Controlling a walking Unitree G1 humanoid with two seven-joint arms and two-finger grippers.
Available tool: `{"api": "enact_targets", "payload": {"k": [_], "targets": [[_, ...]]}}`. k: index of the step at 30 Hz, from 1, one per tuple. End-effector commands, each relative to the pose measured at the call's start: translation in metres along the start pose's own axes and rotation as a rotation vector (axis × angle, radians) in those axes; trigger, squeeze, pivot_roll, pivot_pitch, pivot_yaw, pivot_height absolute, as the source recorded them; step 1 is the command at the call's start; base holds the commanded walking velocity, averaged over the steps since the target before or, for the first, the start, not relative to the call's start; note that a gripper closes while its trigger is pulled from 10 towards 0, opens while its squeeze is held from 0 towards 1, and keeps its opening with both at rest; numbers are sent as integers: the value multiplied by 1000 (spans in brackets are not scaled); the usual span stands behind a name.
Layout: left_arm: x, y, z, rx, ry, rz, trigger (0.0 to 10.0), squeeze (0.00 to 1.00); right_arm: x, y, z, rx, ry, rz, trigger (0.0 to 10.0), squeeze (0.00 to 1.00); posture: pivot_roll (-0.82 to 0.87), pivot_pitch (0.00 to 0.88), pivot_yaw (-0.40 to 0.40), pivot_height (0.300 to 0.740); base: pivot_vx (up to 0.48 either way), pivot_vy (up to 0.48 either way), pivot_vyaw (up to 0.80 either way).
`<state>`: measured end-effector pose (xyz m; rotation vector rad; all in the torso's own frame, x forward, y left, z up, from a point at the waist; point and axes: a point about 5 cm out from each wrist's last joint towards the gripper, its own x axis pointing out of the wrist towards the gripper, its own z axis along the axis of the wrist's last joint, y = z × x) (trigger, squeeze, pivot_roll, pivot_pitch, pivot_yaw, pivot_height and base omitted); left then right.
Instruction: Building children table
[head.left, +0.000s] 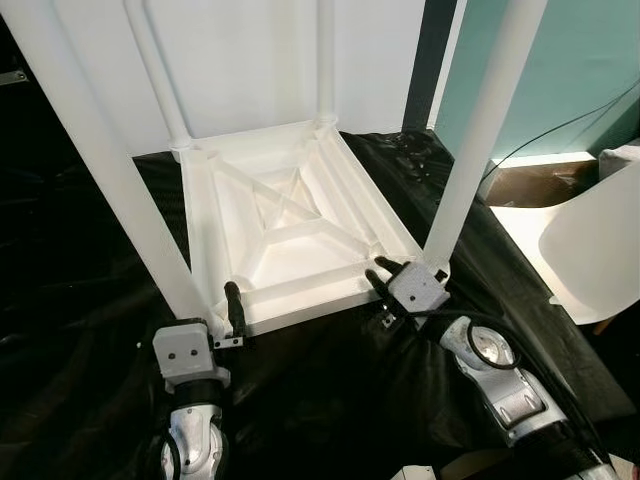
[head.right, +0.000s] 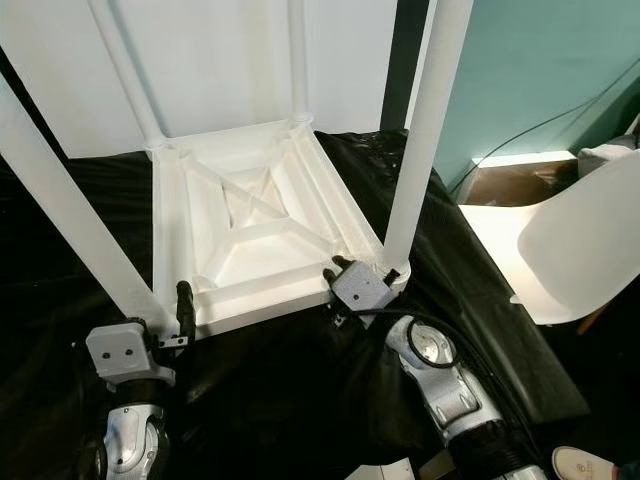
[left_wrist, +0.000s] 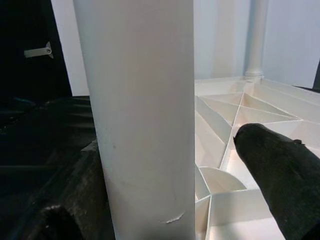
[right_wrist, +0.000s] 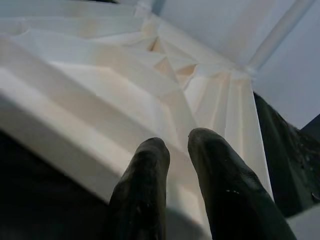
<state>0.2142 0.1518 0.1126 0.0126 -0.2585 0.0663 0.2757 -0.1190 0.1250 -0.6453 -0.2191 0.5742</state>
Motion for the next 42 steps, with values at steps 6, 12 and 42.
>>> {"api": "enact_targets", "payload": {"k": [6,12,42], "targets": [[-2,-9,-21,-76,79,39,10000,0,-3,2,2,-3,5,7,10000,0,-30,0,2,740,0,0,0],[8,-10,-15,-83,34,51,10000,0,-6,4,1,-14,11,27,10000,0,-34,0,1,740,0,0,0],[23,-19,-23,-138,53,44,6000,0,4,13,-8,-156,60,125,10000,0,-17,0,-19,740,0,0,0]]}}
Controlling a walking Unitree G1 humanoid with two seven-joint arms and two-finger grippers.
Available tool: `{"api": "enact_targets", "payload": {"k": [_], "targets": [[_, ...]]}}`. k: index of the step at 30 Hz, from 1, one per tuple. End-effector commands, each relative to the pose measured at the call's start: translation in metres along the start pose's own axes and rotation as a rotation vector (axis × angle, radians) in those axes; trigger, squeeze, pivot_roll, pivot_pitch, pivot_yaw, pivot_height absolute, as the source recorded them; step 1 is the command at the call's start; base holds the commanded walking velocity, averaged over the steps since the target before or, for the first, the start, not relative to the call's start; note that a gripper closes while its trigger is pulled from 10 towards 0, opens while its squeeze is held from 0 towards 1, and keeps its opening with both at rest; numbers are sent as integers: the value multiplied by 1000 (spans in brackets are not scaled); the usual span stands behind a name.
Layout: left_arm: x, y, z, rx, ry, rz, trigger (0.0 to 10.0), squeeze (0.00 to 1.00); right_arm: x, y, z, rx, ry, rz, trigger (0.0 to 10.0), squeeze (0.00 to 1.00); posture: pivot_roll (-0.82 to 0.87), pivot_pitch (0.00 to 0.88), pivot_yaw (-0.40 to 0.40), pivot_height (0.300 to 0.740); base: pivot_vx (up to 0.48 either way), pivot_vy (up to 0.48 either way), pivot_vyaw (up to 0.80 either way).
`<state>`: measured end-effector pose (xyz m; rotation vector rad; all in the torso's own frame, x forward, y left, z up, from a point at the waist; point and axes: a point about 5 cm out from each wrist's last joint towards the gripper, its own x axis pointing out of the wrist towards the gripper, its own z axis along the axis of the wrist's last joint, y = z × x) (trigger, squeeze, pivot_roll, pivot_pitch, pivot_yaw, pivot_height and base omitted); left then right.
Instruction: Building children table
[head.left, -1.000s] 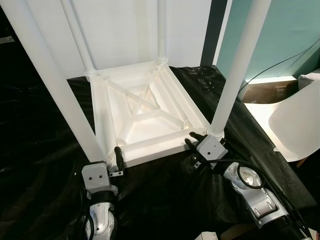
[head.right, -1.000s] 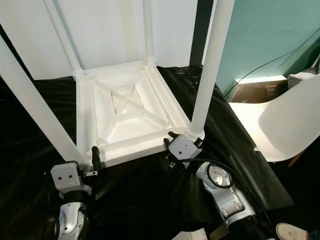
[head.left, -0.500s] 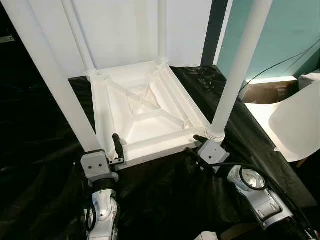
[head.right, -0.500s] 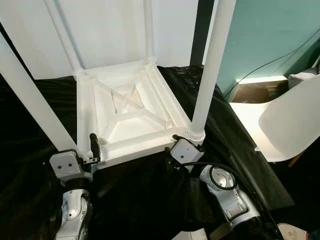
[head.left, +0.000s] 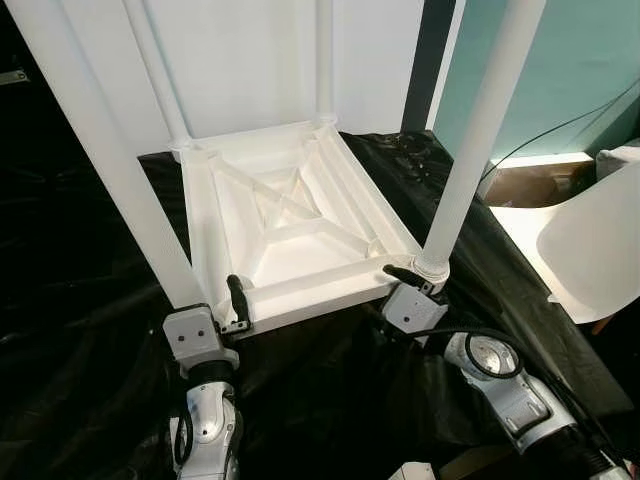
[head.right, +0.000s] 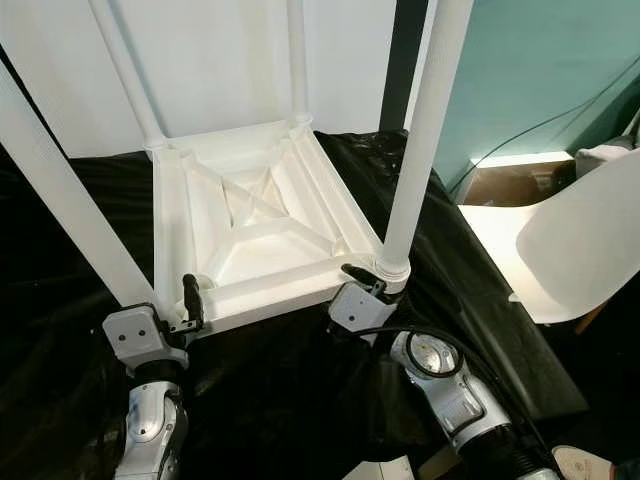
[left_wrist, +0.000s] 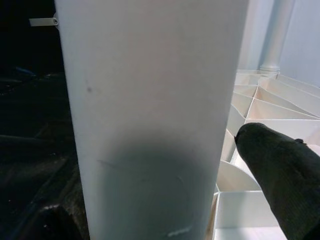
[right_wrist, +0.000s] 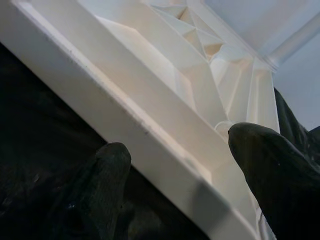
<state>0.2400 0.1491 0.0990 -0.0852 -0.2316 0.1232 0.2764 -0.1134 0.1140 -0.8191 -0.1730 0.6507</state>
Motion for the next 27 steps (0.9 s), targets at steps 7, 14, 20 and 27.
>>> {"api": "enact_targets", "payload": {"k": [7,14,20,27], "targets": [[2,-9,-4,-19,15,-44,4078,0,2,5,-2,-17,0,24,10000,0,-7,0,-18,740,0,0,0],[7,-10,2,-23,-29,-75,0,0,7,7,-4,-116,-9,80,10000,0,6,0,-17,740,0,0,0],[8,-14,2,-9,-14,-102,10000,0,9,11,-4,-160,8,123,10000,0,8,0,-16,740,0,0,0],[14,-14,6,7,-39,-95,10000,0,10,14,-8,-178,32,136,10000,0,2,0,-15,740,0,0,0]]}}
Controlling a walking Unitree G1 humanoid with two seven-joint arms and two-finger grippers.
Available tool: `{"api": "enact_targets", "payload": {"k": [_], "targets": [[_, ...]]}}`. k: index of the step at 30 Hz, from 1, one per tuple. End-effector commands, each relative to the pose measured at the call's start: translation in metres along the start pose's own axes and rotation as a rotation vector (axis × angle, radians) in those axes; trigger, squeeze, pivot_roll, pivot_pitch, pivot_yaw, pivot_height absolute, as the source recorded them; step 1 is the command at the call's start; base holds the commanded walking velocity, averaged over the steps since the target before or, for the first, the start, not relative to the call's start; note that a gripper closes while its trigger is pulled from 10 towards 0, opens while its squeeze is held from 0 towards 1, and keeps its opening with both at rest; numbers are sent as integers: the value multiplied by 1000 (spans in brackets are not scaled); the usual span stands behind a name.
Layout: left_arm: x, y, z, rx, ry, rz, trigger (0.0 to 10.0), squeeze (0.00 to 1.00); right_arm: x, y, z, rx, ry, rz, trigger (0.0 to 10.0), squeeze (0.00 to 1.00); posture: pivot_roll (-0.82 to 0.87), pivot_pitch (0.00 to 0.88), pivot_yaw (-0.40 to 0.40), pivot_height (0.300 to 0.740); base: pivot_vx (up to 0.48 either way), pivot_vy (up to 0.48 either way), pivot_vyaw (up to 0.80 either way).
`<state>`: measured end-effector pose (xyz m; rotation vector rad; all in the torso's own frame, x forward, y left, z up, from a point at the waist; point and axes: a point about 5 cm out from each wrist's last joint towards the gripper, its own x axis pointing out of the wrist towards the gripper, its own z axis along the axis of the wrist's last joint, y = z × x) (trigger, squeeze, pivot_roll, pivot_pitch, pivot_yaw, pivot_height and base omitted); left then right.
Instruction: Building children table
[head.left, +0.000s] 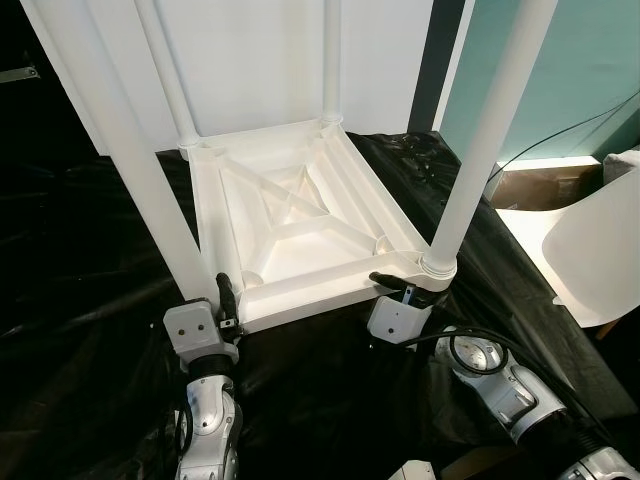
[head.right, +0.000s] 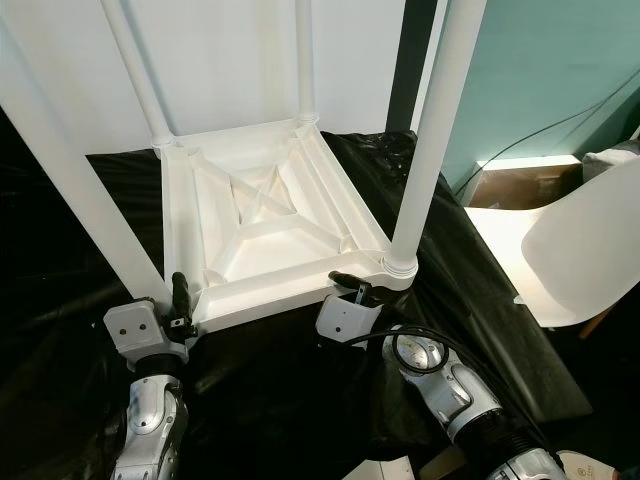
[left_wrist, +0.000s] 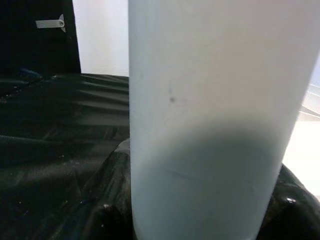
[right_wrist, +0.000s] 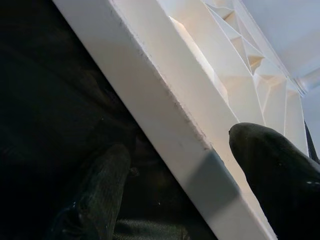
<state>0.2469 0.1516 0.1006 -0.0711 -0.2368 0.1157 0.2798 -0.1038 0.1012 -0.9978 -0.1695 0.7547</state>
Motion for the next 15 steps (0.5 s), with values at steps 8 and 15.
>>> {"api": "enact_targets", "payload": {"k": [8,15], "targets": [[12,-13,28,-2,-126,-79,8392,0,5,5,-7,-49,36,29,10000,0,-5,0,-11,740,0,0,0],[12,-8,43,6,-176,-55,10000,0,8,5,-6,-61,32,35,10000,0,5,0,-18,740,0,0,0]]}}
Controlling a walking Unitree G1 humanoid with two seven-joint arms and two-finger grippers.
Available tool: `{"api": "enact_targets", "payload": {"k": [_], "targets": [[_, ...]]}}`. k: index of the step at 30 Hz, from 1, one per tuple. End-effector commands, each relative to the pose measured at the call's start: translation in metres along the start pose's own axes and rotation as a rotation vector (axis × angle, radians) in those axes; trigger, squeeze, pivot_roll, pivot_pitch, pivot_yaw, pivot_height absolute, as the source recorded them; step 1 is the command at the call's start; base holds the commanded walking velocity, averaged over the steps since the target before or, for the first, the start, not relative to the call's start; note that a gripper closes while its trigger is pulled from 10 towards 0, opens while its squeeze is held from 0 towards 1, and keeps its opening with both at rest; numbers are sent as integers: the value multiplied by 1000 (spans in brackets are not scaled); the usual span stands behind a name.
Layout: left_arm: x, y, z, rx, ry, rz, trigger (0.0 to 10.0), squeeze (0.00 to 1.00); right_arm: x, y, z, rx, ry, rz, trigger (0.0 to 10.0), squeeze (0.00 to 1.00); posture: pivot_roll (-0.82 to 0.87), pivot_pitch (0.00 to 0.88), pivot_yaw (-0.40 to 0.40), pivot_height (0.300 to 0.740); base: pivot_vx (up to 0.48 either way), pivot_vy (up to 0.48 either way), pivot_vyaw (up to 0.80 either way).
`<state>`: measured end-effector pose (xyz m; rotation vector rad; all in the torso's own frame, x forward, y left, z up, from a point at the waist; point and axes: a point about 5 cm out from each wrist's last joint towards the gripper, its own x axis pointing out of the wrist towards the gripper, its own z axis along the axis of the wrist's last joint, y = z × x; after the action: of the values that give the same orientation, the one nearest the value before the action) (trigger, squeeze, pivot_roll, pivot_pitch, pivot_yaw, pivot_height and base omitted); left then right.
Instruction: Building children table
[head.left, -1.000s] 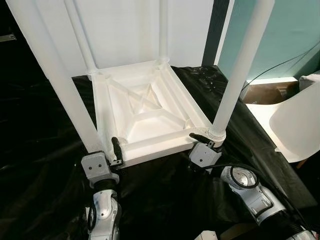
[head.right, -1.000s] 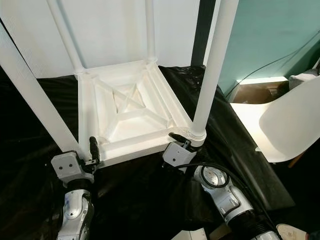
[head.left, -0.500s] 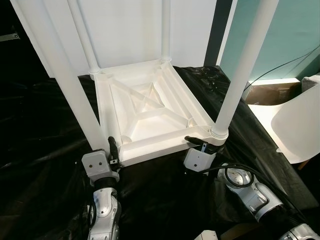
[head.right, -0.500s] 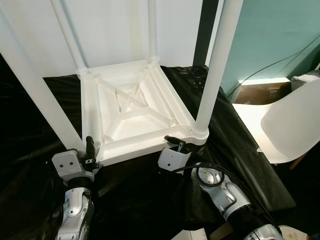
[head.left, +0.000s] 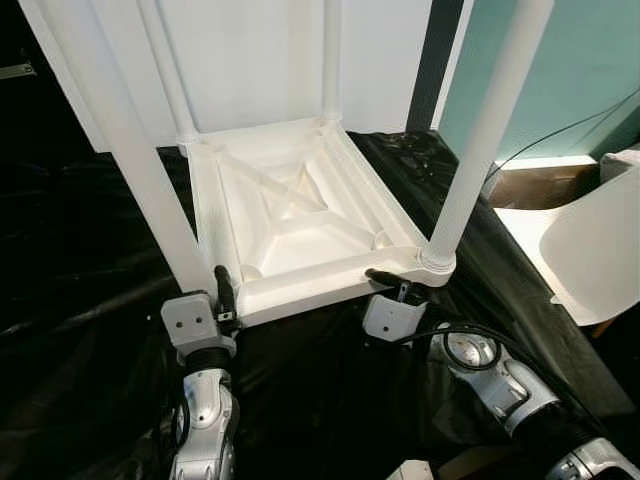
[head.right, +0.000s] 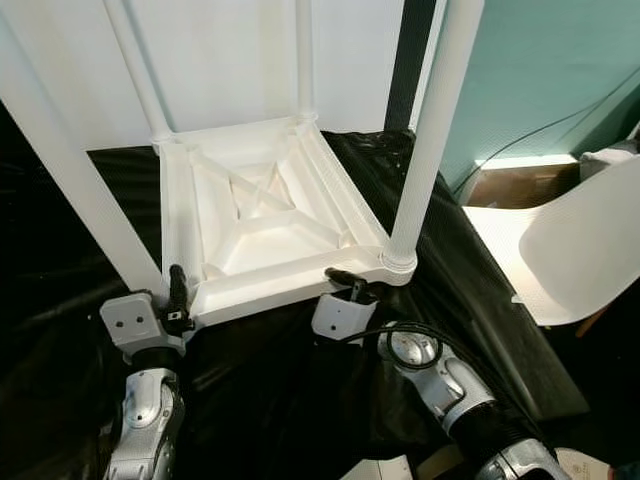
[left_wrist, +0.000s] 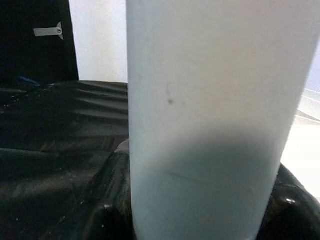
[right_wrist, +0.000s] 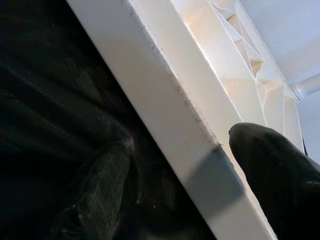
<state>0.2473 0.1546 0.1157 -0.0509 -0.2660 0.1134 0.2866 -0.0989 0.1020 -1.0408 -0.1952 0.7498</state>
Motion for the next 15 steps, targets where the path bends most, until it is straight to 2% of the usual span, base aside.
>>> {"api": "enact_targets", "payload": {"k": [1,3,6,15], "targets": [[9,-9,29,-12,-146,-48,10000,0,0,8,-6,-13,35,42,10000,0,5,0,-18,740,0,0,0],[11,-6,38,-15,-175,-30,10000,0,3,8,-7,-36,34,50,10000,0,15,0,-27,740,0,0,0],[11,-4,41,-13,-185,-24,10000,0,6,9,-6,-60,29,54,10000,0,11,0,-26,740,0,0,0],[3,-2,58,-18,-221,-22,10000,0,23,12,-7,-183,20,77,10000,0,20,0,-33,740,0,0,0]]}}
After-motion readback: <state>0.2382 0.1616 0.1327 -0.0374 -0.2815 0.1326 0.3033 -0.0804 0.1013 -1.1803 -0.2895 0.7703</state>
